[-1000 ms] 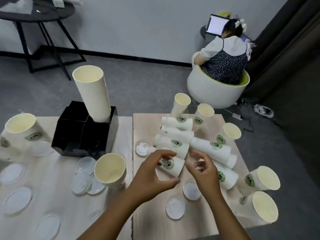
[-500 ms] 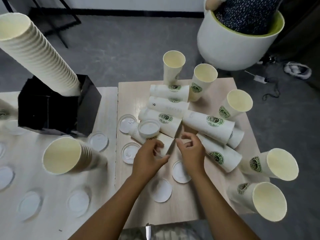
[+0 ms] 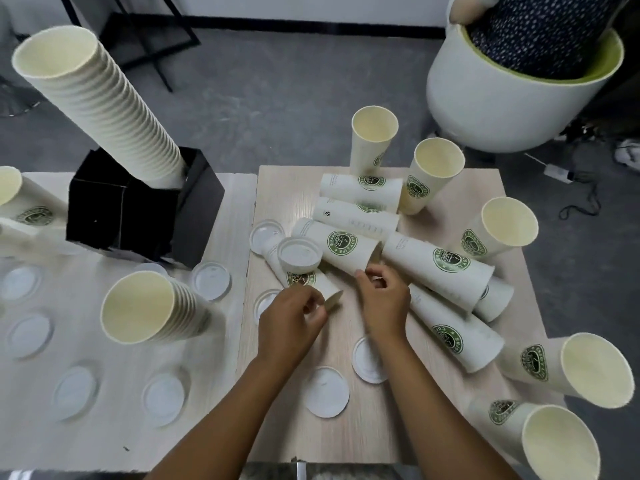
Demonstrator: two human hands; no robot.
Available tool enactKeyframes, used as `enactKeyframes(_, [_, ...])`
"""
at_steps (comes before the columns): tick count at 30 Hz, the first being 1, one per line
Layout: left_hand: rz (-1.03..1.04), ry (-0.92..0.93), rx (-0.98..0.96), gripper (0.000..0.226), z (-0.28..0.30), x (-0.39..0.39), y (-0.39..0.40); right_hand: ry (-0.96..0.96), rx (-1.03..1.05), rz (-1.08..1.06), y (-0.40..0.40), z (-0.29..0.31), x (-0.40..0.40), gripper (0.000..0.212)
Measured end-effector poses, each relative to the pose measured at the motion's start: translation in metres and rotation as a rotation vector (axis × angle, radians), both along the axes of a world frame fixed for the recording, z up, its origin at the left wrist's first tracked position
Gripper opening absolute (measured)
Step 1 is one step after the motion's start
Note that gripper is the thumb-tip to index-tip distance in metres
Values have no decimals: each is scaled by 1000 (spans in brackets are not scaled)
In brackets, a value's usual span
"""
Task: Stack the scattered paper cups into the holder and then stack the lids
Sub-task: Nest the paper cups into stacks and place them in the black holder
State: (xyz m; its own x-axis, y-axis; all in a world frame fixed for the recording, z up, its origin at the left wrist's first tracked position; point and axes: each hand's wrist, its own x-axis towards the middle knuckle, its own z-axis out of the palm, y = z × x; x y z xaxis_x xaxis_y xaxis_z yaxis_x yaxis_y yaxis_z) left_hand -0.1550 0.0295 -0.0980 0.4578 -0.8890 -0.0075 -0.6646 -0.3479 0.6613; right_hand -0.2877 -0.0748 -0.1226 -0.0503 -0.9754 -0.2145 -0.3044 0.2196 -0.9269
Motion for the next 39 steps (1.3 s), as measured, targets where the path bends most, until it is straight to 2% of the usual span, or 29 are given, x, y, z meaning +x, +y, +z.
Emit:
enactKeyframes(7, [-25,-62,-77,17,23,33,21,41,-188,41,30,41,0,14])
enactKeyframes(13, [-9,-25,-160,11,56,58,39,215,-479,157,52,86,-3,21])
enactKeyframes(19, [5,6,-327,13,136,91,65,208,-778,267,65,163,11,9])
enactKeyframes(23, [34,-28,-442,28,201,120,86,222,-929,343,71,217,33,16])
enactKeyframes(29, [160,19,-583,22,273,167,129,147,-1088,460,92,284,75,7])
enactKeyframes(35, [289,155,-546,21,275,209,150,135,-1129,489,111,304,104,10])
enactKeyframes(39, [296,309,-430,20,254,213,146,162,-1110,492,124,301,109,20])
